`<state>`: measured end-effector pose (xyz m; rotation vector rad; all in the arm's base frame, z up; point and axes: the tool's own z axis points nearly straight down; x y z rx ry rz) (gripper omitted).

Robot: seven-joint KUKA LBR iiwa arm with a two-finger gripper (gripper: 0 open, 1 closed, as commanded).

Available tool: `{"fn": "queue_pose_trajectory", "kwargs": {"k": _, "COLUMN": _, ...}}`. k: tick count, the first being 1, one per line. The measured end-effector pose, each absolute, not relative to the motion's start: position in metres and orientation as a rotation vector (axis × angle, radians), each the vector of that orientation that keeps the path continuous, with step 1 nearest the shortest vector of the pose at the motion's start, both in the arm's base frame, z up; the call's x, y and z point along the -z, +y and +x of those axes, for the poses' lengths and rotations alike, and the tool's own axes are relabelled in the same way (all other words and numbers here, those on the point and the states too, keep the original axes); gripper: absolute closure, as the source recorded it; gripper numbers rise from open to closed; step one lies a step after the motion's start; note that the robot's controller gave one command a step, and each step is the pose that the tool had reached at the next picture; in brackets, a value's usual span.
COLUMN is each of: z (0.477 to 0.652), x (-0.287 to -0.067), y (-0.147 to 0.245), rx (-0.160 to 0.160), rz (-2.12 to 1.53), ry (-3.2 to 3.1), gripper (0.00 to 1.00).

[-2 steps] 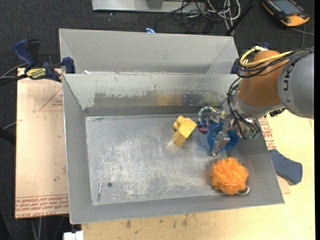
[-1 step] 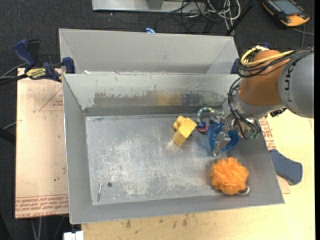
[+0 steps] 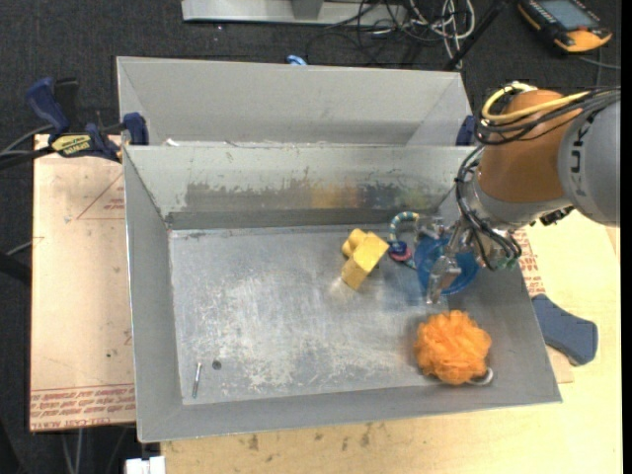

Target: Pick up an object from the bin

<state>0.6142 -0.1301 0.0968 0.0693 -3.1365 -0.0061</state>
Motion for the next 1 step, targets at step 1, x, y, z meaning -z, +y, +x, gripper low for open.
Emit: {"fn": "queue_pose_trajectory", "kwargs": {"k": 1, "z": 0.6167, "x": -0.1106, "y": -0.1308, "rx": 0.001, "rz": 0.069, "ry": -3.145, "gripper": 1.0}}
